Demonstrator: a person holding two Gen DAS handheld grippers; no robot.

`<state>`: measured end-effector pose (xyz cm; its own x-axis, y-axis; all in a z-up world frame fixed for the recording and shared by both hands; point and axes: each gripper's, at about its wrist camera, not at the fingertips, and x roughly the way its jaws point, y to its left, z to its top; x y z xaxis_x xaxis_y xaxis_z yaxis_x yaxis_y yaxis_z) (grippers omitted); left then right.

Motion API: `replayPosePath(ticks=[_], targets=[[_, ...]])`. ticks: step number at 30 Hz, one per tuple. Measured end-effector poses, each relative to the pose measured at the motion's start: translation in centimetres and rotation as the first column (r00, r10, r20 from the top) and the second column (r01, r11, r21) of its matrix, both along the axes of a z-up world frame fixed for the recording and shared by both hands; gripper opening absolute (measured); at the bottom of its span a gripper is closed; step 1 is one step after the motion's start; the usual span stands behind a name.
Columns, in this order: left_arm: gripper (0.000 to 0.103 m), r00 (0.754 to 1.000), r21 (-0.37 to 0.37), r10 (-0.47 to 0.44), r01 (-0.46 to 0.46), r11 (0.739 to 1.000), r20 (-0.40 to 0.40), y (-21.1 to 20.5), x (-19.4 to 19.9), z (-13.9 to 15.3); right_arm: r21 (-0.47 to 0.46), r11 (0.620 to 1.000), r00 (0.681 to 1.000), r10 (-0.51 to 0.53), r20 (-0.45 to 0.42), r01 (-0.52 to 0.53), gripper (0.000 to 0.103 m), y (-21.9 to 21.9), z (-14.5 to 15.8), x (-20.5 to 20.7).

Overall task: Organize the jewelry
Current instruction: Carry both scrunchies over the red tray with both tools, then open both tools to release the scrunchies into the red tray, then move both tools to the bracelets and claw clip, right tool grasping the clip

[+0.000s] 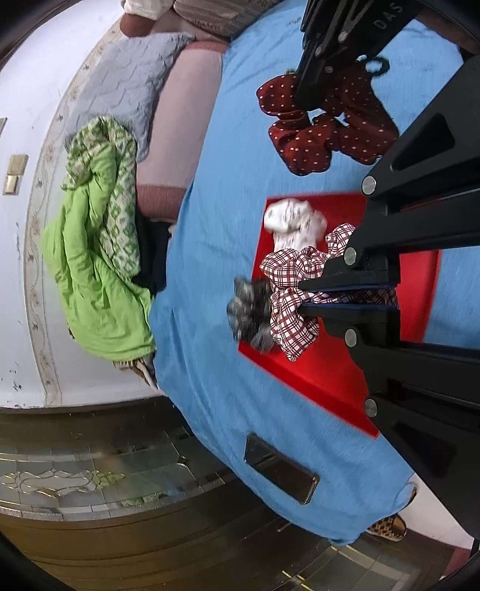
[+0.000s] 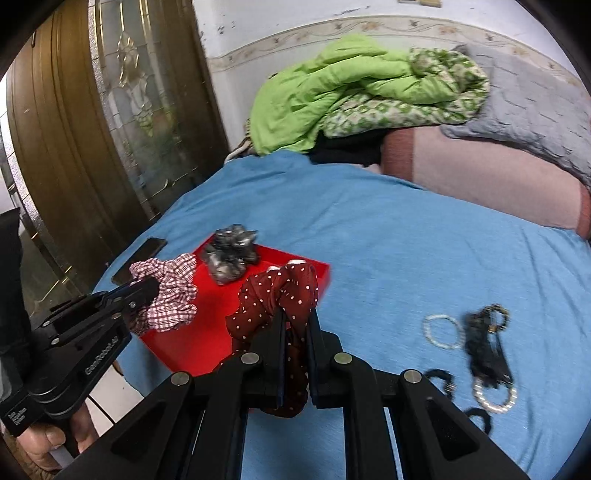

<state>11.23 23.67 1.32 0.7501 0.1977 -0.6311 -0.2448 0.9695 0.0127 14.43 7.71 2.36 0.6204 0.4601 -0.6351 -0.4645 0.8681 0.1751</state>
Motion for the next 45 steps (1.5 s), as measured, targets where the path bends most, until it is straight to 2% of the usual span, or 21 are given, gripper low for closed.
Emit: replayPosePath(ticks=[6, 14, 22, 24, 25, 28, 30, 31, 35, 38, 45], targets=[[0.005, 0.998, 0.014, 0.024, -0.023, 1.0, -0.053, 3.3, 2.9, -2.1, -0.025, 0.998, 0.997, 0.061, -0.038, -0.062, 0.011, 4.2, -2.2, 1.9], [0.005, 0.991, -0.022, 0.046, -0.049, 0.999, -0.125, 6.6, 5.9, -5.4, -0.058, 0.993, 0.99, 0.095, -0.106, -0.101, 0.011, 8.3, -5.9, 4.8], [0.006, 0.99, -0.033, 0.046, -0.05, 0.998, -0.137, 7.1, 6.9, -6.8, -0.075, 0.991, 0.983, 0.094, -0.155, -0.107, 0.013, 9.3, -8.8, 6.4], [0.012, 0.99, -0.037, 0.045, -0.05, 0.998, -0.136, 7.0, 7.1, -6.8, -0.072, 0.992, 0.982, 0.094, -0.163, -0.107, 0.013, 9.3, -9.3, 6.6], [0.014, 0.99, -0.039, 0.045, -0.05, 0.998, -0.133, 7.0, 7.1, -6.7, -0.072, 0.992, 0.982, 0.093, -0.164, -0.106, 0.013, 9.3, -9.4, 6.6], [0.029, 0.992, -0.049, 0.047, -0.054, 0.997, -0.118, 7.0, 7.0, -6.4, -0.067, 0.992, 0.981, 0.098, -0.166, -0.111, 0.014, 9.3, -9.6, 6.7], [0.047, 0.994, -0.065, 0.048, -0.054, 0.996, -0.098, 7.1, 6.8, -5.9, -0.061, 0.991, 0.98, 0.105, -0.167, -0.117, 0.022, 9.3, -9.6, 6.7], [0.05, 0.995, -0.072, 0.05, -0.056, 0.996, -0.085, 7.1, 6.6, -5.6, -0.061, 0.991, 0.981, 0.105, -0.164, -0.116, 0.03, 9.3, -9.6, 6.7], [0.052, 0.997, -0.085, 0.057, -0.062, 0.994, -0.059, 7.1, 5.9, -4.1, -0.054, 0.993, 0.984, 0.1, -0.147, -0.109, 0.046, 9.4, -9.1, 6.6], [0.052, 0.996, -0.083, 0.076, -0.079, 0.993, -0.035, 7.1, 5.2, -2.8, -0.046, 0.993, 0.985, 0.103, -0.138, -0.11, 0.049, 9.3, -8.6, 6.3], [0.054, 0.994, -0.081, 0.113, -0.112, 0.99, 0.009, 6.3, 3.1, -0.1, -0.019, 0.993, 0.988, 0.116, -0.098, -0.118, 0.05, 8.0, -6.3, 4.7]])
